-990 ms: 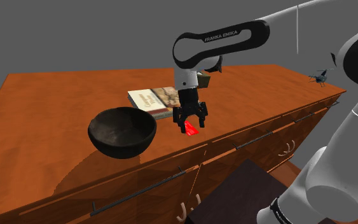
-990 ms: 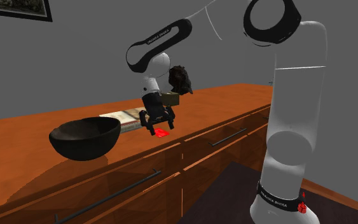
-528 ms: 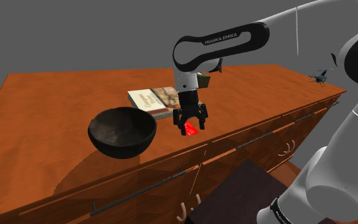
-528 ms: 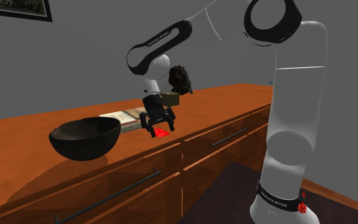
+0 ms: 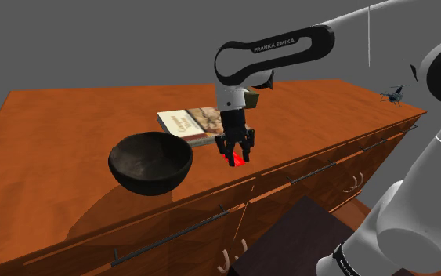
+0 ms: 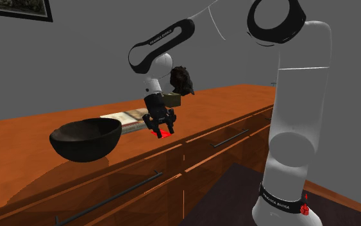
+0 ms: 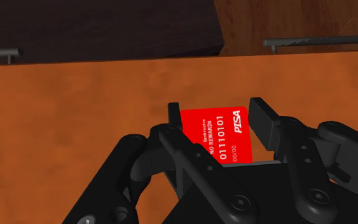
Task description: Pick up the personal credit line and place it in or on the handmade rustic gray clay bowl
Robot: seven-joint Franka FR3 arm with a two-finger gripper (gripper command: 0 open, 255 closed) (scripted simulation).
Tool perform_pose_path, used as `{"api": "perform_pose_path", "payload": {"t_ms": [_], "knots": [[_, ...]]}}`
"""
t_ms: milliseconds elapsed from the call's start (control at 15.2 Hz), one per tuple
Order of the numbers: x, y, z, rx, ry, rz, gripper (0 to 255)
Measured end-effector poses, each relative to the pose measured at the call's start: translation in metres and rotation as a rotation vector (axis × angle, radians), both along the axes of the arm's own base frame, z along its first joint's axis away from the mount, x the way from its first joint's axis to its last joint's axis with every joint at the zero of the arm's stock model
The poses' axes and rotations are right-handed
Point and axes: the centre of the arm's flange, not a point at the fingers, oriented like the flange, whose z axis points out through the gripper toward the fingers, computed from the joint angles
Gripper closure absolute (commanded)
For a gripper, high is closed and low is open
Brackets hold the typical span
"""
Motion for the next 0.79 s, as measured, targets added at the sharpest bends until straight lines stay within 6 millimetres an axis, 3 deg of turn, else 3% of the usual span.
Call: {"api": "perform_pose_path", "payload": {"t_ms": [396, 792], "knots": [[-0.001, 0.003, 0.002, 0.003, 0.006, 0.003, 255], [0.0, 0.003, 0.029, 0.004, 0.01, 0.005, 255]]}}
